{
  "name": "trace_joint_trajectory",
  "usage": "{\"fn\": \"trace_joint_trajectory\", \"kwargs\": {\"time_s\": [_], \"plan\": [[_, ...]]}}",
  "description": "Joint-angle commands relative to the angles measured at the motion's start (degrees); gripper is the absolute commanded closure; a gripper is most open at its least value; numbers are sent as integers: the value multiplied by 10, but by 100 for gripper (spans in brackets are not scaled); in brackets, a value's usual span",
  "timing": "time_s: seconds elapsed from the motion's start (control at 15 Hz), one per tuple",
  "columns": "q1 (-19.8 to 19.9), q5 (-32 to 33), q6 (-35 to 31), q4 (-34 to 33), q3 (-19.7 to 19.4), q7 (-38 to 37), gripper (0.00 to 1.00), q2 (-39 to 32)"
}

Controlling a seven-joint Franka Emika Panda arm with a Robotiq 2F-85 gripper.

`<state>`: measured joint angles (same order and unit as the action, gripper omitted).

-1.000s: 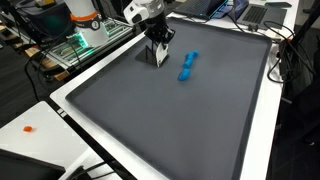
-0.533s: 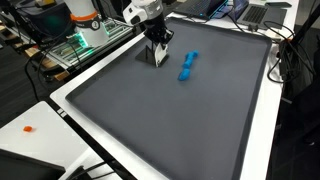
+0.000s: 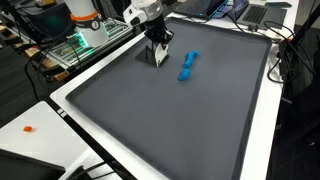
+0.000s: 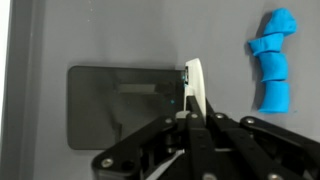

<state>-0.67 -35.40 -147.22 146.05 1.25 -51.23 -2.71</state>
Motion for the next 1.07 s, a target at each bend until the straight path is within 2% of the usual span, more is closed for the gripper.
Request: {"fn": "trace_joint_trajectory", "kwargs": {"time_s": [0.0, 0.47, 0.53, 0.6, 0.67, 1.0], "plan": [[-3, -20, -16, 10, 1, 15, 99, -5], [-4, -10, -13, 9, 1, 11, 99, -11], [-3, -17, -11, 9, 1, 18, 71, -9], [-3, -11, -12, 10, 0, 13, 70, -8], [-2, -11, -12, 11, 0, 13, 64, -7], [0, 13, -6, 13, -6, 1, 26, 11]]}}
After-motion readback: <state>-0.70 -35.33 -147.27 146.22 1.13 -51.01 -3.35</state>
